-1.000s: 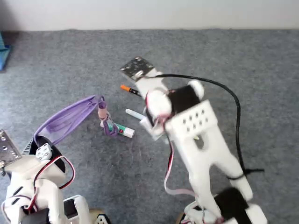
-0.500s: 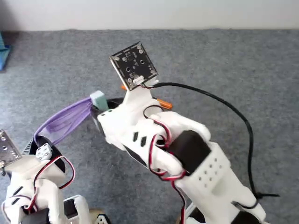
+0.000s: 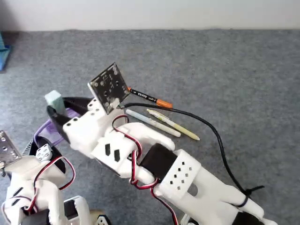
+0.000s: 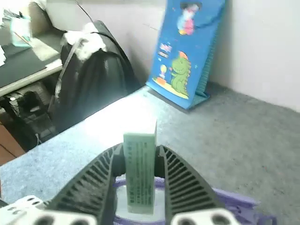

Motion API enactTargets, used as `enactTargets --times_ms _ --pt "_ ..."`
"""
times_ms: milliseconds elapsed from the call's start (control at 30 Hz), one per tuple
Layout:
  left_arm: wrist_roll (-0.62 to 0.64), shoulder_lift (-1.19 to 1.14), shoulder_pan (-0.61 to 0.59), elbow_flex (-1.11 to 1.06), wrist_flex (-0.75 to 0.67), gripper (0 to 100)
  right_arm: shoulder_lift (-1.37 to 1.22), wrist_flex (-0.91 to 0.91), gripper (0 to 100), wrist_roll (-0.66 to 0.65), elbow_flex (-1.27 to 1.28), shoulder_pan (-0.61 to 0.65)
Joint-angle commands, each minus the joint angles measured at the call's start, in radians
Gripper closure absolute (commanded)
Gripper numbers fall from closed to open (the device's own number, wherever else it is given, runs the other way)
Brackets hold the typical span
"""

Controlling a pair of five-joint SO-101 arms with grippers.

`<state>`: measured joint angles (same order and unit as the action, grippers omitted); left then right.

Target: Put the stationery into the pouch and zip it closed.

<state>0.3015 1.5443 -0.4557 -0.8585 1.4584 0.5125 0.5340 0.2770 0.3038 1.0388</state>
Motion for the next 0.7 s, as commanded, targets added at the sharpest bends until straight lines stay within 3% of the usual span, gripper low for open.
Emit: enactTargets --times_ms 0,267,500,667 --pt "0.009 -0.002 -0.009 0.015 -0.005 99 -0.012 -0.039 99.0 0.008 0.014 0.012" --pt "0.009 -0.003 -0.009 0.016 -0.005 99 -0.054 -0.243 99.0 0.002 0.180 0.008" --pt "0.009 -0.006 -0.009 0.016 -0.005 99 -0.058 -0.507 99.0 -0.109 0.302 -0.022" --pt "0.009 -0.008 -0.009 0.015 -0.005 99 -0.087 -0.565 98.7 -0.189 0.356 -0.025"
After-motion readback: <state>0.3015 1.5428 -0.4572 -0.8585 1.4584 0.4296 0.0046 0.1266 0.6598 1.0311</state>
